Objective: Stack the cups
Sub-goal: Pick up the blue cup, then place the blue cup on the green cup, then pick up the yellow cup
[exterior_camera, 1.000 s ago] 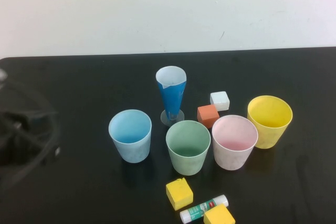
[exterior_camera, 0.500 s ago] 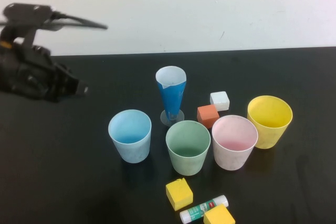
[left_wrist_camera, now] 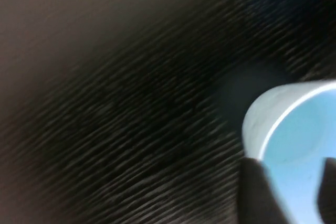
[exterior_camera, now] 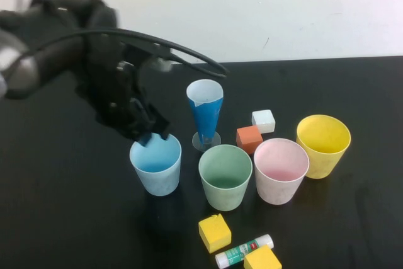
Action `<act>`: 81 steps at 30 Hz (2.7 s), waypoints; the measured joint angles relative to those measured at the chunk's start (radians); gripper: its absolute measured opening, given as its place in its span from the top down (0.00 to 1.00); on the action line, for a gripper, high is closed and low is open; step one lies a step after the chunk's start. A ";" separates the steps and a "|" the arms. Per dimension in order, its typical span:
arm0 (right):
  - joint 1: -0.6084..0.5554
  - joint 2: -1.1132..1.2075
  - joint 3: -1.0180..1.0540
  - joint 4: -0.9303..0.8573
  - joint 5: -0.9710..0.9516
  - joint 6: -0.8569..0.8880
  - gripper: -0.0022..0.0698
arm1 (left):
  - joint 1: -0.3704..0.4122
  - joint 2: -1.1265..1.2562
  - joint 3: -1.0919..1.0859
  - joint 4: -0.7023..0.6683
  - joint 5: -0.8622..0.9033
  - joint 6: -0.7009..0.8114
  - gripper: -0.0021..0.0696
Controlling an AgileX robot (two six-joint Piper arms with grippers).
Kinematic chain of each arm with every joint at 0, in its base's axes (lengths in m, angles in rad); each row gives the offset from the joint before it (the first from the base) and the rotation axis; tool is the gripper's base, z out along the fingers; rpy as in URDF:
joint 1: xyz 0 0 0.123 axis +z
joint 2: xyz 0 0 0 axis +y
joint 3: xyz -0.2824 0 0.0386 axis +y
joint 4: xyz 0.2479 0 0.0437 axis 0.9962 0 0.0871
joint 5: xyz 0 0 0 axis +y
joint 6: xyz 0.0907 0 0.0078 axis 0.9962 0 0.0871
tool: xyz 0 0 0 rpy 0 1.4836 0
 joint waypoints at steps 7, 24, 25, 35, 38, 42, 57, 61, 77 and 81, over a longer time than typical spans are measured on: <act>0.000 0.000 0.000 0.002 0.000 0.000 0.97 | 0.000 0.077 -0.026 0.000 0.023 -0.064 0.27; 0.000 0.000 0.000 0.005 0.007 -0.004 0.97 | 0.009 0.139 -0.026 -0.058 0.024 -0.038 0.95; 0.000 0.000 0.000 0.005 0.008 -0.004 0.97 | 0.009 0.124 -0.026 -0.058 0.024 -0.038 0.95; 0.000 0.000 0.000 0.007 0.013 -0.028 0.97 | 0.009 -0.130 -0.026 -0.147 0.121 -0.009 0.95; 0.000 0.000 0.000 0.016 0.015 -0.049 0.97 | -0.016 -0.166 -0.026 -0.195 0.143 0.023 0.95; 0.000 0.000 0.000 0.023 0.017 -0.072 0.97 | -0.083 -0.157 -0.027 -0.199 0.117 0.032 0.95; 0.000 0.000 0.000 0.034 0.022 -0.089 0.97 | -0.167 0.030 -0.118 -0.164 0.013 0.026 0.95; 0.000 0.000 0.000 0.034 0.023 -0.091 0.97 | -0.167 0.073 -0.125 -0.153 0.011 0.025 0.95; 0.000 0.000 -0.036 0.080 0.030 -0.093 0.97 | -0.167 0.103 -0.249 -0.120 0.077 0.024 0.53; 0.000 0.022 -0.163 0.040 0.038 -0.095 0.97 | -0.167 0.043 -0.276 -0.065 0.084 0.024 0.76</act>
